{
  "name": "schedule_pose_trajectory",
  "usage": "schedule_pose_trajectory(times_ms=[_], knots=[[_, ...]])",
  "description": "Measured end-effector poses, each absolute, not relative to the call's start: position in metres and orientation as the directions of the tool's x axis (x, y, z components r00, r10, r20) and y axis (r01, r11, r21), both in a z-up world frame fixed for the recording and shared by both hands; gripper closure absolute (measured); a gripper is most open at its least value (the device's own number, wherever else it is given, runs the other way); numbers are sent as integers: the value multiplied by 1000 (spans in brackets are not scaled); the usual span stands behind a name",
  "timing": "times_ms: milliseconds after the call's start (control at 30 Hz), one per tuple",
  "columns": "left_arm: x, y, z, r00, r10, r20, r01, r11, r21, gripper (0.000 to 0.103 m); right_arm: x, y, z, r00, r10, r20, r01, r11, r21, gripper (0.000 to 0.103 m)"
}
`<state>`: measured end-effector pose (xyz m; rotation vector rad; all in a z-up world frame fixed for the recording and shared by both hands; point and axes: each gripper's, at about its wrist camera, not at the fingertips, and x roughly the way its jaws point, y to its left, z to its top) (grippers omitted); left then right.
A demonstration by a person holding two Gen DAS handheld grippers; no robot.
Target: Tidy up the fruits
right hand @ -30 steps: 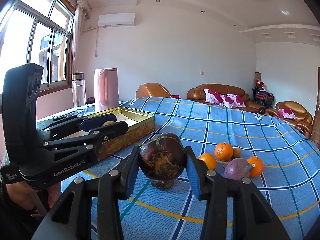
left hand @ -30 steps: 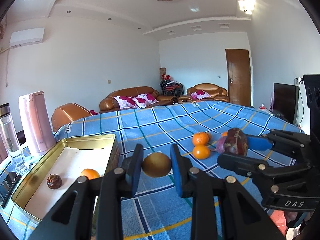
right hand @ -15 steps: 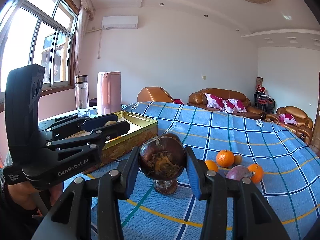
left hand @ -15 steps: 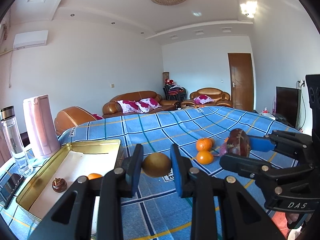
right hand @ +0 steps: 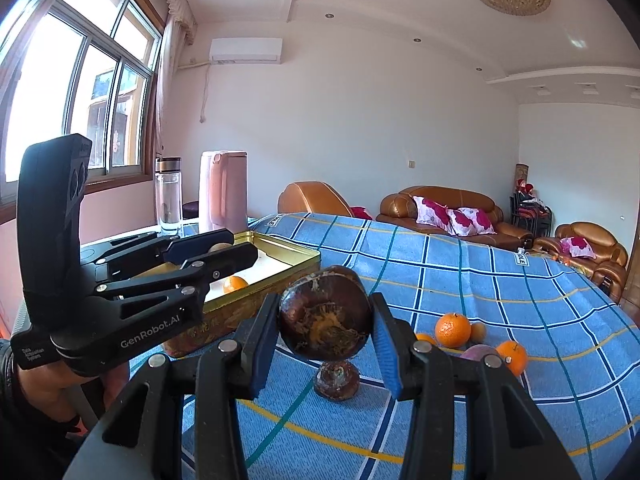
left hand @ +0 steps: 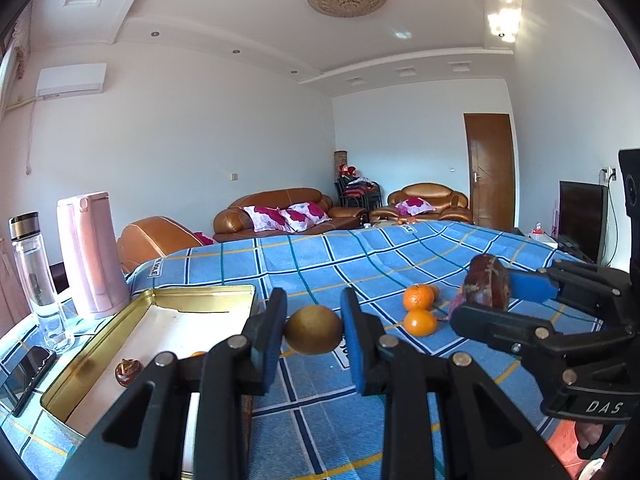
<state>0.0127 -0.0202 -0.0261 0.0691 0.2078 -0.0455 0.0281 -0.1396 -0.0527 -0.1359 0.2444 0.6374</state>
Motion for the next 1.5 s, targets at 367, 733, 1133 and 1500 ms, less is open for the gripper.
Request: schedule_pose_trajectory(times_ms=[367, 733, 1133, 1500], knots=[[13, -7, -23, 980, -11, -201, 21, 999, 44, 74, 30, -133, -45, 774, 581, -252, -615, 785, -80, 57], [15, 10, -22, 977, 31, -210, -26, 999, 27, 74, 35, -121, -40, 758, 600, -255, -638, 764, -98, 57], [18, 36, -25, 971, 84, -225, -86, 996, 0, 74, 42, -101, -36, 735, 624, -268, -666, 737, -112, 57], [22, 53, -27, 963, 114, -245, -120, 993, -13, 74, 48, -87, -34, 719, 634, -285, -684, 719, -124, 57]])
